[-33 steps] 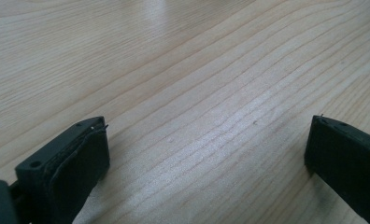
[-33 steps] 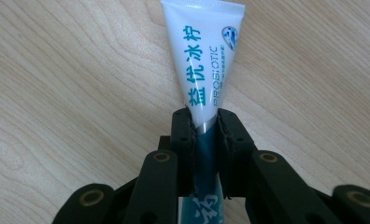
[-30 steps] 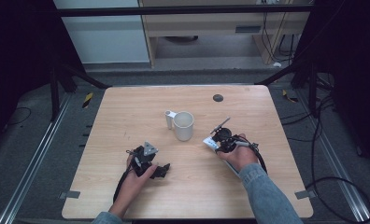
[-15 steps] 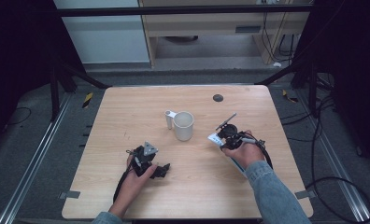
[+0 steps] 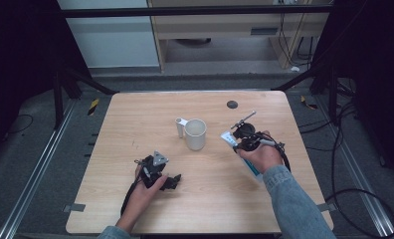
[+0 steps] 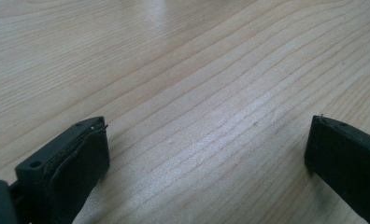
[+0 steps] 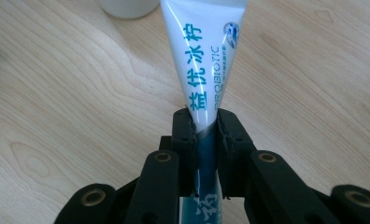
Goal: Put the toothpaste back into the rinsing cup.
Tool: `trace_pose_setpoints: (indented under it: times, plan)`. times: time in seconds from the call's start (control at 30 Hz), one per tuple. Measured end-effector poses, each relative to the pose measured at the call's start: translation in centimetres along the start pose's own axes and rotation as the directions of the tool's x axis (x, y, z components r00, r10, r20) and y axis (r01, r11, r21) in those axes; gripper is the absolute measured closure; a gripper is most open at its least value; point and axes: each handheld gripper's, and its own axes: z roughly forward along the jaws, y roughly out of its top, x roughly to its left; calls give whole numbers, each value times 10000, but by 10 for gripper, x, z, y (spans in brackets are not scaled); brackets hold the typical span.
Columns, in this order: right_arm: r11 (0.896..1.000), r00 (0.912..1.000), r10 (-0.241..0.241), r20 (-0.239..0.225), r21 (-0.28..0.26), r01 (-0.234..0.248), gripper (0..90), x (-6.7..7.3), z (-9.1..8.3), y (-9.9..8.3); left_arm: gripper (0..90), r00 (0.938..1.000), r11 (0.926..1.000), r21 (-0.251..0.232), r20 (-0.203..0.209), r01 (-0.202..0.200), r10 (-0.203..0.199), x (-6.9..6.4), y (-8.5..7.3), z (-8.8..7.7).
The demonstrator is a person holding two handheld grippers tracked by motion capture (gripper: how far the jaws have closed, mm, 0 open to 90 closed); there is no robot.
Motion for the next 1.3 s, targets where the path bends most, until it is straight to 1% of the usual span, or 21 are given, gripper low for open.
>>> trace_pose_setpoints:
  times: [0.17, 0.4, 0.77, 0.93, 1.0, 1.03, 1.1, 1.13, 1.17, 1.2, 1.23, 1.3]
  plan:
    - [9999, 10000, -36, 24, -97, 36, 788, 1, -5, 4, 0, 10000, 10000, -28, -2, 32, -32, 0, 0, 0]
    - [9987, 10000, 38, 28, -510, -36, 788, 0, -16, 13, 0, 10000, 10000, -28, -13, 10, -10, 0, 0, 0]
    - [9943, 9998, 128, -117, -1054, -140, 788, 3, -21, 21, 0, 10000, 10000, -24, -11, 7, -7, 0, 0, 0]
    - [9914, 9998, 185, 42, -1293, -178, 788, 6, -23, 24, 0, 10000, 10000, -26, -12, 12, -12, 0, 0, 0]
    - [9885, 9995, 225, 200, -1503, -192, 788, 7, -24, 25, 0, 10000, 10000, -24, -12, 10, -10, 0, 0, 0]
    - [9885, 9995, 225, 200, -1503, -192, 788, 7, -24, 25, 0, 10000, 10000, -24, -11, 13, -13, 0, 0, 0]
    - [9855, 9993, 238, 274, -1686, -188, 788, 9, -25, 27, 0, 10000, 10000, -27, -11, 13, -13, 0, 0, 0]
    - [9811, 9992, 202, 352, -1930, -130, 788, 10, -27, 29, 0, 10000, 10000, -26, -12, 15, -15, 0, 0, 0]
    - [9811, 9992, 202, 352, -1930, -130, 788, 10, -27, 29, 0, 10000, 10000, -26, -12, 15, -15, 0, 0, 0]
    - [9778, 9991, 144, 400, -2096, -57, 788, 13, -29, 32, 0, 10000, 10000, -28, -12, 14, -14, 0, 0, 0]
    - [9778, 9991, 144, 400, -2096, -57, 788, 13, -29, 32, 0, 10000, 10000, -25, -11, 12, -12, 0, 0, 0]
    - [9717, 9990, 54, 452, -2363, 55, 789, 17, -30, 36, 0, 10000, 10000, -28, -11, 16, -16, 0, 0, 0]
